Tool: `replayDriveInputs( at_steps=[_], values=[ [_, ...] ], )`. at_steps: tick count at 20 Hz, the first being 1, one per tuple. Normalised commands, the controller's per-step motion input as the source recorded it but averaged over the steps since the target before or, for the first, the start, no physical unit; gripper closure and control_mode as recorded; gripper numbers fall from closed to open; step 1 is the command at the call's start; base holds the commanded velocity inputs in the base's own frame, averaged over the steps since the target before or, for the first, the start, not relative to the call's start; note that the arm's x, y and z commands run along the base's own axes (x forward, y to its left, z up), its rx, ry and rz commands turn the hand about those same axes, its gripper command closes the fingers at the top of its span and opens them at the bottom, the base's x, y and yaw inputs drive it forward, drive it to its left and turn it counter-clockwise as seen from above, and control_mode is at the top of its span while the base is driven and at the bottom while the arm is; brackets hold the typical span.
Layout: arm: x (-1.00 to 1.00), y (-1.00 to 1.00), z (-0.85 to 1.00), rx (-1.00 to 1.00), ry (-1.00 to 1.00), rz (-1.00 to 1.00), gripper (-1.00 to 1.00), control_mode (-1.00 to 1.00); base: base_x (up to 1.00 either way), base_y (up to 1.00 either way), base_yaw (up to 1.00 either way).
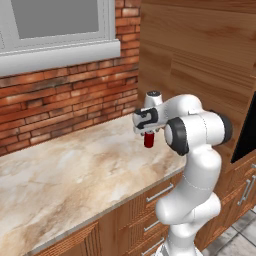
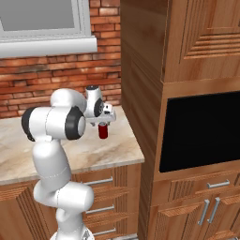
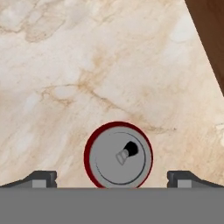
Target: Four empty soda cans are scattered around the kitchen. Gather all the cans and cluster them next to the stove for recycling.
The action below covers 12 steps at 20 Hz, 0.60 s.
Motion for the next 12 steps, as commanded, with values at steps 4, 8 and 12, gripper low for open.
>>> replayDriveInputs(
  at_steps=[4, 8, 12],
  values=[
    [0.07, 0.00, -0.11, 0.00, 0.00, 0.00, -1.00, -1.00, 0.00, 0.00, 0.00],
    [0.10, 0.00, -0.10, 0.00, 0.01, 0.00, -1.00, -1.00, 0.00, 0.00, 0.00],
    [0.12, -0.02, -0.07, 0.00, 0.00, 0.00, -1.00, -1.00, 0.00, 0.00, 0.00]
  ],
)
